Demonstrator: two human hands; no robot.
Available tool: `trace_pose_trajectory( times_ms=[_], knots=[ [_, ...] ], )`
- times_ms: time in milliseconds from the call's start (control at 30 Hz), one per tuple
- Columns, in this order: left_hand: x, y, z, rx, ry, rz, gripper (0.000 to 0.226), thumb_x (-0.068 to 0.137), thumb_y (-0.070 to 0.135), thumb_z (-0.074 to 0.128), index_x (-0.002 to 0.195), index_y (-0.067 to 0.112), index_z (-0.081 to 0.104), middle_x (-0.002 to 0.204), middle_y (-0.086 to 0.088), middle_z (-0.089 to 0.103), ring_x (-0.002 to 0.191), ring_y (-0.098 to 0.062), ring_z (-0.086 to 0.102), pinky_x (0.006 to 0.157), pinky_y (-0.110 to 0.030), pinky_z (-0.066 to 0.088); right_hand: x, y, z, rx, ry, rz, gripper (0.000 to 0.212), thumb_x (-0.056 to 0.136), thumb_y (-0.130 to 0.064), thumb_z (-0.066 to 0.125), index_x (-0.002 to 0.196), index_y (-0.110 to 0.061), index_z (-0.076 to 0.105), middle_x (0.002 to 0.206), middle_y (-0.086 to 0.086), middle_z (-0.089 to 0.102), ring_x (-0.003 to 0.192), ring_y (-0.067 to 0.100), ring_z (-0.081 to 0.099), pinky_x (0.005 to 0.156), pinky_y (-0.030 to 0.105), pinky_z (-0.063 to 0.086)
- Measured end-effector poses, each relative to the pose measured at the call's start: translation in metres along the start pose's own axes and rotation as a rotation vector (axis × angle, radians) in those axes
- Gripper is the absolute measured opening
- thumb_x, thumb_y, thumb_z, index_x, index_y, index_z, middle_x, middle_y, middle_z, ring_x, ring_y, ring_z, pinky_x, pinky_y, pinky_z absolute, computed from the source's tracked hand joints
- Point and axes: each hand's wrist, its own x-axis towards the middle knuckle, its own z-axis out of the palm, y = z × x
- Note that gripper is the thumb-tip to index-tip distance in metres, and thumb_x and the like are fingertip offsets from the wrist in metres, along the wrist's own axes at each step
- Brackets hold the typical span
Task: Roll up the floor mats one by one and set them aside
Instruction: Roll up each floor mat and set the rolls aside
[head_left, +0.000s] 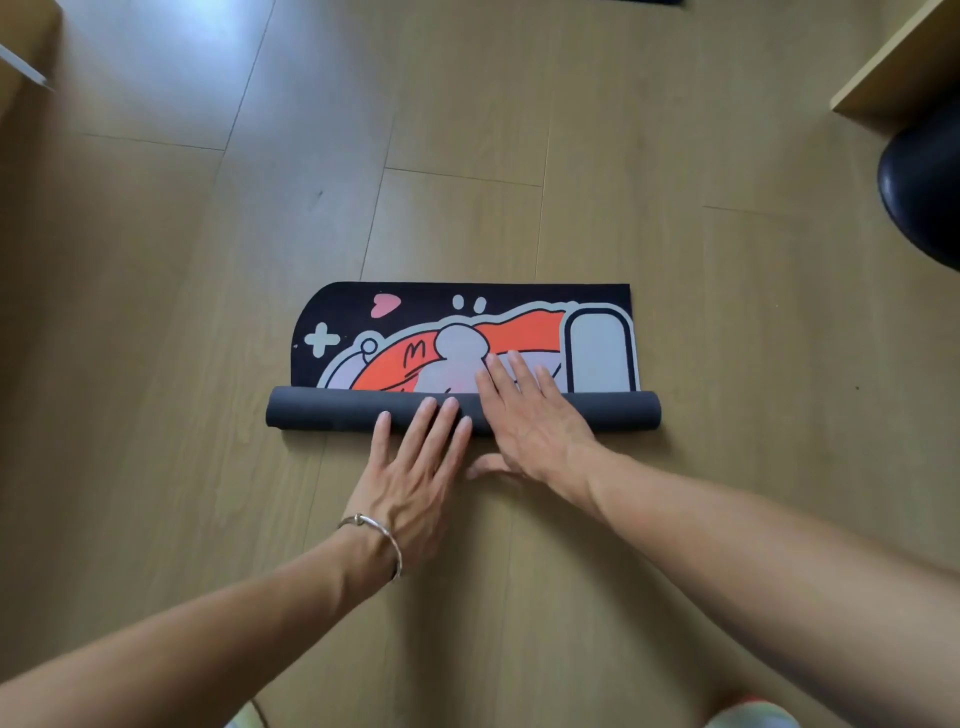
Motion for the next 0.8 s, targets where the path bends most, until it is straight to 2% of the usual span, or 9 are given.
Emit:
trace_pose_trajectory(
  times_ms=[67, 133, 200, 267, 333, 467, 633, 733, 800],
  knots=[
    [0.004, 0.001, 0.000, 0.034, -0.011, -0.010, 0.102, 0.054, 0.027, 0.071, 0.141, 0.003, 0.023, 0.147, -0.019, 0.034, 0.137, -0.035, 0.022, 0.102, -0.062, 0.019, 0.006, 0.004, -0.003, 0.017, -0.015, 0.002, 0.112, 0.079, -0.076, 0.037, 0.149, -0.004, -0.012, 0.158, 0.016, -0.014, 0.145, 0.035, -0.014, 0.116, 0.048, -0.002],
    [0.012, -0.001, -0.002, 0.037, -0.065, -0.034, 0.102, 0.055, 0.028, 0.072, 0.142, 0.000, 0.026, 0.145, -0.019, 0.038, 0.136, -0.037, 0.029, 0.100, -0.065, 0.024, 0.008, 0.006, -0.006, 0.040, -0.004, 0.024, 0.114, 0.078, -0.076, 0.038, 0.149, -0.004, -0.013, 0.158, 0.017, -0.015, 0.144, 0.035, -0.015, 0.116, 0.048, -0.003],
    [0.026, -0.005, -0.013, 0.010, -0.097, -0.061, 0.099, 0.064, 0.035, 0.073, 0.141, 0.000, 0.023, 0.147, -0.019, 0.035, 0.136, -0.037, 0.031, 0.099, -0.066, 0.029, 0.006, 0.005, -0.010, 0.032, 0.042, 0.040, 0.113, 0.079, -0.076, 0.039, 0.148, -0.003, -0.014, 0.157, 0.017, -0.016, 0.144, 0.035, -0.015, 0.116, 0.049, -0.004],
    [0.044, -0.014, -0.028, 0.007, -0.136, -0.057, 0.094, 0.085, 0.048, 0.055, 0.146, 0.003, 0.000, 0.156, -0.017, 0.008, 0.144, -0.032, 0.008, 0.108, -0.062, 0.015, 0.001, 0.001, -0.011, 0.034, 0.101, 0.048, 0.112, 0.081, -0.073, 0.043, 0.149, -0.003, -0.014, 0.158, 0.017, -0.016, 0.144, 0.035, -0.015, 0.115, 0.049, -0.005],
    [0.065, -0.026, -0.039, 0.004, -0.208, -0.058, 0.088, 0.092, 0.048, 0.041, 0.146, 0.008, -0.015, 0.157, -0.009, -0.012, 0.144, -0.026, -0.010, 0.112, -0.056, 0.002, -0.007, -0.004, -0.009, 0.059, 0.133, 0.067, 0.110, 0.083, -0.069, 0.046, 0.149, -0.005, -0.012, 0.158, 0.015, -0.015, 0.144, 0.035, -0.015, 0.116, 0.048, -0.006],
    [0.093, -0.040, -0.048, -0.089, -0.219, -0.105, 0.076, 0.092, 0.027, 0.036, 0.147, 0.011, -0.014, 0.157, -0.004, -0.013, 0.144, -0.023, -0.012, 0.114, -0.055, 0.001, -0.014, -0.005, -0.003, 0.072, 0.089, 0.114, 0.107, 0.085, -0.065, 0.047, 0.149, -0.008, -0.017, 0.156, 0.014, -0.022, 0.143, 0.034, -0.020, 0.115, 0.049, -0.007],
    [0.090, -0.036, -0.047, -0.036, -0.183, -0.123, 0.084, 0.092, 0.031, 0.040, 0.144, 0.010, -0.022, 0.155, -0.010, -0.019, 0.143, -0.027, -0.015, 0.112, -0.057, 0.000, 0.000, 0.005, -0.006, 0.039, 0.044, 0.096, 0.109, 0.084, -0.067, 0.048, 0.148, -0.009, -0.019, 0.156, 0.013, -0.024, 0.143, 0.034, -0.022, 0.115, 0.051, -0.006],
    [0.077, -0.031, -0.045, -0.005, -0.133, -0.103, 0.083, 0.093, 0.035, 0.040, 0.146, 0.009, -0.019, 0.154, -0.013, -0.020, 0.143, -0.029, -0.016, 0.112, -0.056, 0.000, 0.013, 0.014, -0.015, 0.042, 0.067, 0.102, 0.110, 0.082, -0.067, 0.051, 0.150, -0.009, -0.014, 0.158, 0.010, -0.016, 0.145, 0.032, -0.014, 0.115, 0.050, -0.004],
    [0.068, -0.029, -0.045, 0.013, -0.110, -0.112, 0.081, 0.091, 0.029, 0.039, 0.146, 0.009, -0.016, 0.155, -0.013, -0.020, 0.143, -0.029, -0.016, 0.112, -0.056, -0.001, 0.022, 0.022, -0.023, 0.043, 0.075, 0.102, 0.111, 0.081, -0.067, 0.053, 0.150, -0.009, -0.010, 0.159, 0.010, -0.011, 0.146, 0.031, -0.009, 0.116, 0.049, -0.002]
  ],
)
